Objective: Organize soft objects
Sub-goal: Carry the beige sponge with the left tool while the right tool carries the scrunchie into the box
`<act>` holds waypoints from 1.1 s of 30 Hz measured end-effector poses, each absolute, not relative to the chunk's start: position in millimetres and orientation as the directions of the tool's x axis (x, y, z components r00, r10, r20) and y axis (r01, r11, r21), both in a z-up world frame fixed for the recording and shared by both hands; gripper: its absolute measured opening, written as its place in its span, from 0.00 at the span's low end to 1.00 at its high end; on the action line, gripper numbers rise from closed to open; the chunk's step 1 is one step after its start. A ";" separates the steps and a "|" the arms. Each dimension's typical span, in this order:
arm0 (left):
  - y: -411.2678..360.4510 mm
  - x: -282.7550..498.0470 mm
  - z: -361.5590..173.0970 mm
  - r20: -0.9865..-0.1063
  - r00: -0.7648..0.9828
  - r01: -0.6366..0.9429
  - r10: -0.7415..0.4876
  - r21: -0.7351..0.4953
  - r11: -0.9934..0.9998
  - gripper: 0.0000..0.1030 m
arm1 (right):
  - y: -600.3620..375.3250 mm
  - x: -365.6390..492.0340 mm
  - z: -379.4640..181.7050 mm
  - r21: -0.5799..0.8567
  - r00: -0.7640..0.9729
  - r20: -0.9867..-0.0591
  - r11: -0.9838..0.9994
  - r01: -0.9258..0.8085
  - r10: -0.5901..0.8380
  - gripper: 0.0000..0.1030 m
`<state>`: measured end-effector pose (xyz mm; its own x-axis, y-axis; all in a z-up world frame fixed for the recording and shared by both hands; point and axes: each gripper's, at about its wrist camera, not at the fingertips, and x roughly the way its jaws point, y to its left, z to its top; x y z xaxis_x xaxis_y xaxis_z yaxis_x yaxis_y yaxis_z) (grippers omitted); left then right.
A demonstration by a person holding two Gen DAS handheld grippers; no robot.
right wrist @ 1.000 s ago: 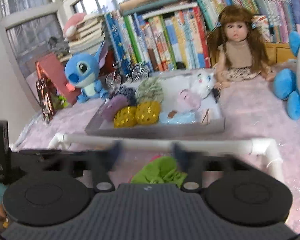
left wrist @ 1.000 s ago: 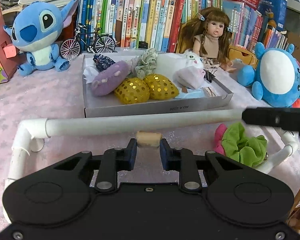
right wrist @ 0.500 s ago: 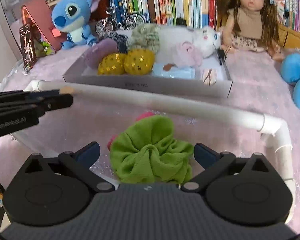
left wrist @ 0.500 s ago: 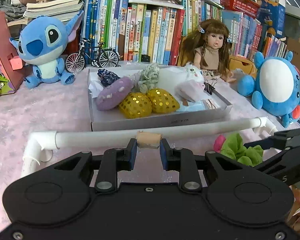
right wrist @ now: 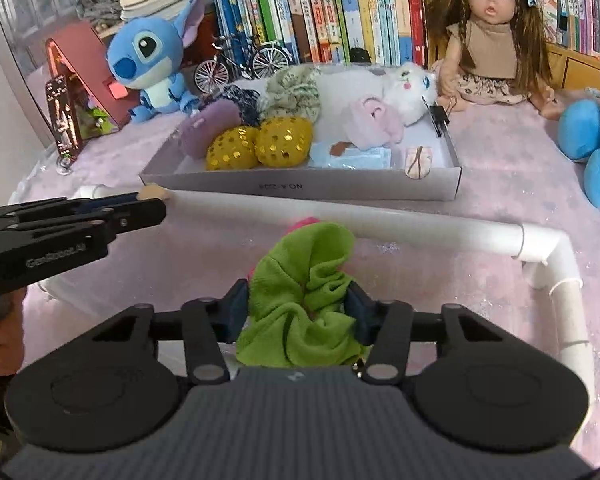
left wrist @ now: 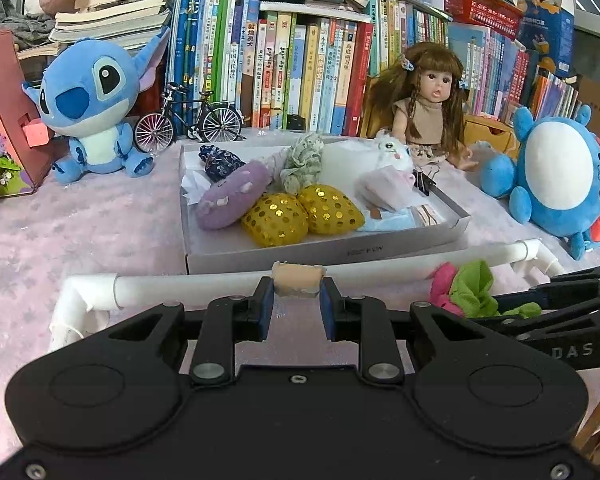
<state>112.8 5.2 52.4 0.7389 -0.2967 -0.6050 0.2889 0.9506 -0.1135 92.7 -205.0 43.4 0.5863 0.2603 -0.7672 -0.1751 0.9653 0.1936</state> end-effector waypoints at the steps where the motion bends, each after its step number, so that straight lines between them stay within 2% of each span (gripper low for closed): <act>1: 5.6 113.2 52.8 -0.604 0.740 0.287 -0.296 -0.115 0.951 0.23 | -204.7 91.4 45.8 0.196 0.592 -0.762 0.964 -0.177 0.264 0.50; 12: 9.1 113.5 53.8 -0.598 0.745 0.277 -0.295 -0.125 0.953 0.23 | -209.2 82.7 71.6 0.223 0.658 -0.698 0.959 -0.175 0.283 0.49; 25: 12.0 112.2 56.1 -0.590 0.751 0.264 -0.297 -0.144 0.954 0.23 | -221.4 83.4 71.8 0.292 0.684 -0.666 0.948 -0.128 0.298 0.50; 33: 13.5 113.7 57.2 -0.584 0.754 0.256 -0.301 -0.160 0.953 0.23 | -228.3 81.0 76.4 0.342 0.730 -0.602 0.931 -0.130 0.323 0.51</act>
